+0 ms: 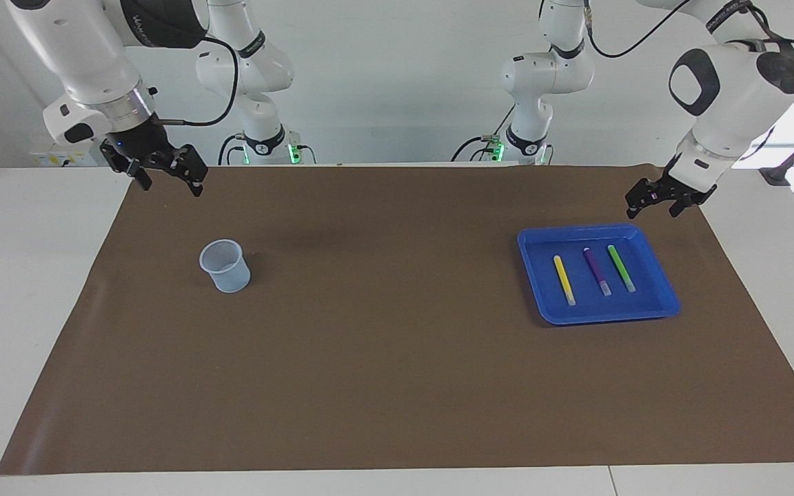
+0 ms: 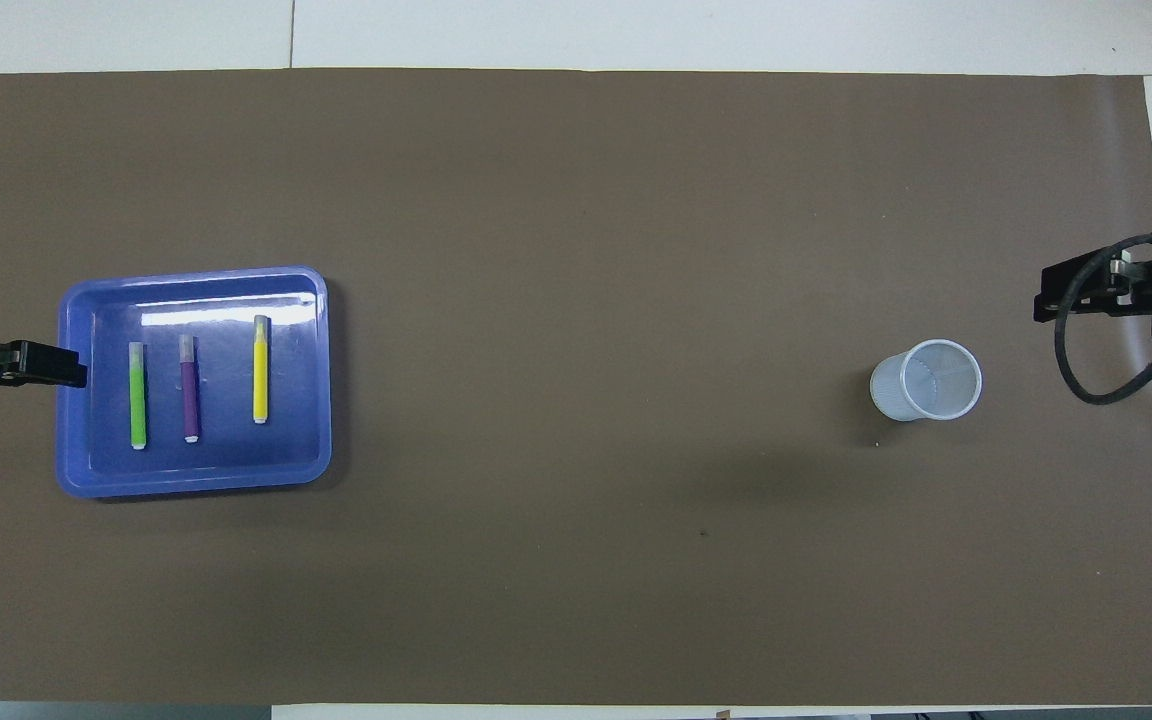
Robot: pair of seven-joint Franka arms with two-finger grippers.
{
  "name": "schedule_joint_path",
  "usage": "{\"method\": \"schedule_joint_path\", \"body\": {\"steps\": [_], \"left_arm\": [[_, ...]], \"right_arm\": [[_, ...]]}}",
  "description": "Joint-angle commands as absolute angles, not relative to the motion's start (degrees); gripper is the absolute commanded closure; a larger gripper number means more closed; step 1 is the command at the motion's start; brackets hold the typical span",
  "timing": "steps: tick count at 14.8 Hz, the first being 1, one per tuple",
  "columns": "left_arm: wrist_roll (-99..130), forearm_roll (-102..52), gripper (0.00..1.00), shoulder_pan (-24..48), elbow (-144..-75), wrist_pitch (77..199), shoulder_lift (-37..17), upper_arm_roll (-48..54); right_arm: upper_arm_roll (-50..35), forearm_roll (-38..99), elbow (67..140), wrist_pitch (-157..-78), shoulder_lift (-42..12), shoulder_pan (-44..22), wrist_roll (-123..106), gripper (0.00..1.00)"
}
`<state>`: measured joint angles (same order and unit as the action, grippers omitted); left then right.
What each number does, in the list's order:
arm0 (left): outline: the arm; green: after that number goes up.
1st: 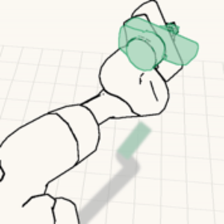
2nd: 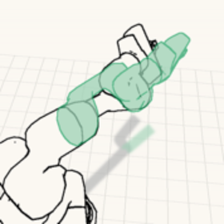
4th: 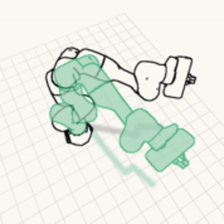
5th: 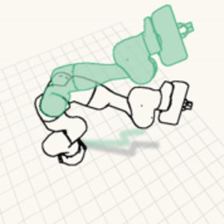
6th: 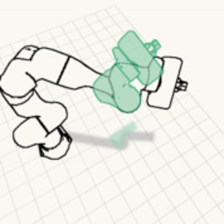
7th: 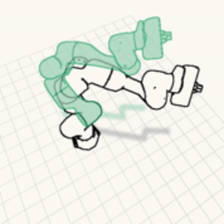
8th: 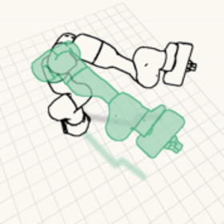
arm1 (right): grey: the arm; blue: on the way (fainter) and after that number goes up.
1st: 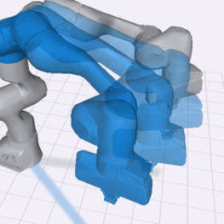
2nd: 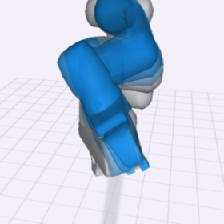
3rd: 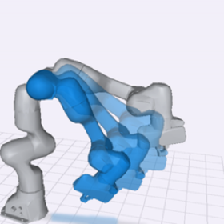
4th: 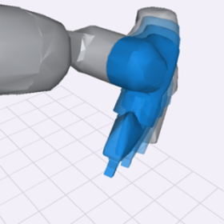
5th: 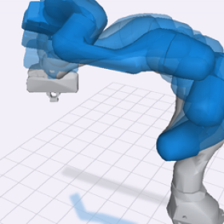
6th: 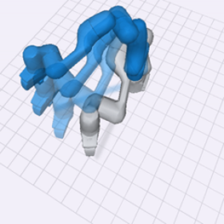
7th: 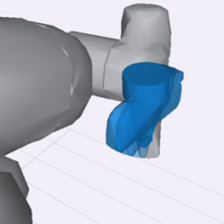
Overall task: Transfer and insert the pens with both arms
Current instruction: 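Lower the left gripper onto the green pen in the blue tray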
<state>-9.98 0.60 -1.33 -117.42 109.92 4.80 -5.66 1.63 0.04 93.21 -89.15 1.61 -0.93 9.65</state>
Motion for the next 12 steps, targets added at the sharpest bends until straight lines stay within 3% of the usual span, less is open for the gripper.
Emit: {"method": "schedule_joint_path", "body": {"steps": [1, 7, 12], "left_arm": [[-14.66, 0.35, 0.00, -3.16, -119.97, 117.49, -0.68, -5.45], [-16.00, 0.35, 0.17, -4.39, -122.78, 127.87, -7.64, -5.36], [-16.00, 0.35, 0.24, -4.31, -122.87, 131.04, -10.63, -5.36]], "right_arm": [[1.32, 0.97, 93.78, -88.77, 2.02, -0.09, 8.53, 0.00], [1.32, 1.05, 93.78, -88.77, 2.02, -0.09, 8.53, 0.00], [1.32, 0.97, 93.78, -88.77, 2.02, -0.09, 8.53, 0.00]]}}
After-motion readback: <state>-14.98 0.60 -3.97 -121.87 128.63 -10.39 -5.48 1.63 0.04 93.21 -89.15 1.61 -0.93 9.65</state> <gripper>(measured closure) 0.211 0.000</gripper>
